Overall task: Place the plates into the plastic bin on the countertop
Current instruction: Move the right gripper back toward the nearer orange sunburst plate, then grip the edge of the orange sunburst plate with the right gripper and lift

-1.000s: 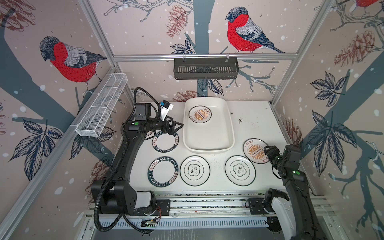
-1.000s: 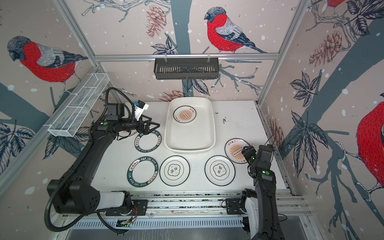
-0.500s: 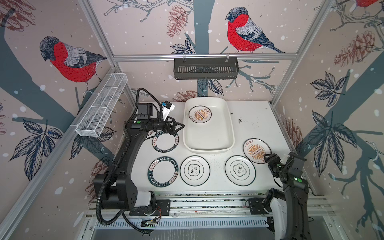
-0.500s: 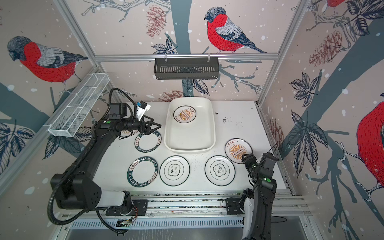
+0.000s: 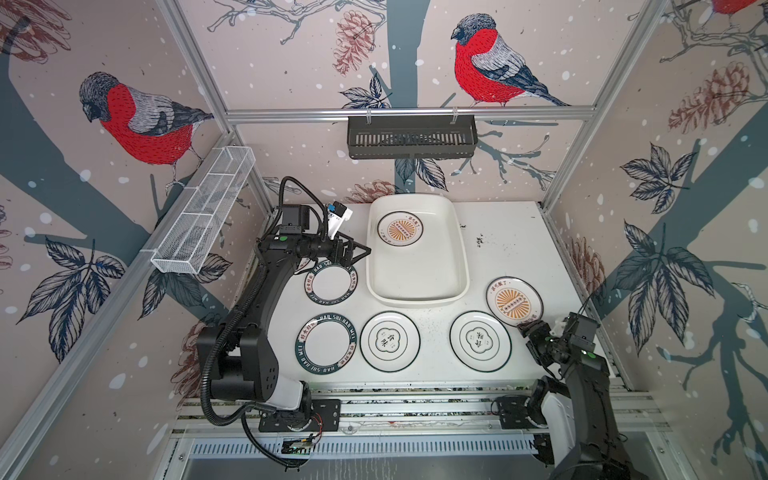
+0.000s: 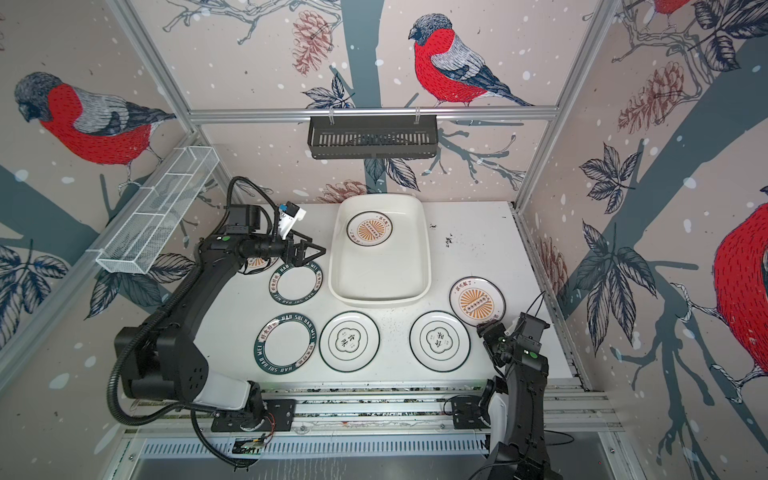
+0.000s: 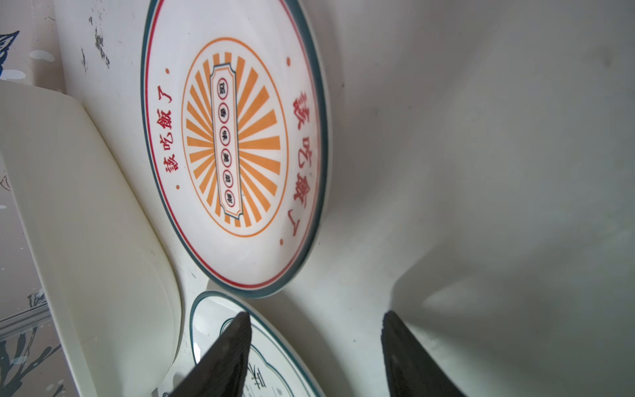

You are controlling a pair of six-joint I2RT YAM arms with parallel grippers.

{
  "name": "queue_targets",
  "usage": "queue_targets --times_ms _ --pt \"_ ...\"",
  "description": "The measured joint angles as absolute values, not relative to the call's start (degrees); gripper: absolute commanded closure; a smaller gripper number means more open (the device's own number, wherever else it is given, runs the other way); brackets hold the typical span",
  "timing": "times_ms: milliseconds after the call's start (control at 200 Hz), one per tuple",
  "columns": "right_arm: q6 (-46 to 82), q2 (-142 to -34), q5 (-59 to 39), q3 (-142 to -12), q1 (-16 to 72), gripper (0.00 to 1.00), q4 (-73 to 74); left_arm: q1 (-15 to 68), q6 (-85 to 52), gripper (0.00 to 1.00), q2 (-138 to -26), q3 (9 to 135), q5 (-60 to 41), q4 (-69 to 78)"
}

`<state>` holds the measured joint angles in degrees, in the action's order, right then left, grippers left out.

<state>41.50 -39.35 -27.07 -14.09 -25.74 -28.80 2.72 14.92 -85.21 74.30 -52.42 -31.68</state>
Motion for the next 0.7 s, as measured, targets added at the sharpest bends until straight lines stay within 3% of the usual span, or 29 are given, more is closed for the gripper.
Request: queue_targets --times_ms 370,700 --pt "43.62 -43.22 -28.99 -11.40 -27.05 0.44 -18.11 2.72 13.47 0.03 -86.08 75.02 -52.40 -29.95" --pt "45.34 -53.23 -32.84 -10.26 -28.84 0.53 -4.14 2.72 13.30 0.03 -87.64 76.23 -52.01 -29.78"
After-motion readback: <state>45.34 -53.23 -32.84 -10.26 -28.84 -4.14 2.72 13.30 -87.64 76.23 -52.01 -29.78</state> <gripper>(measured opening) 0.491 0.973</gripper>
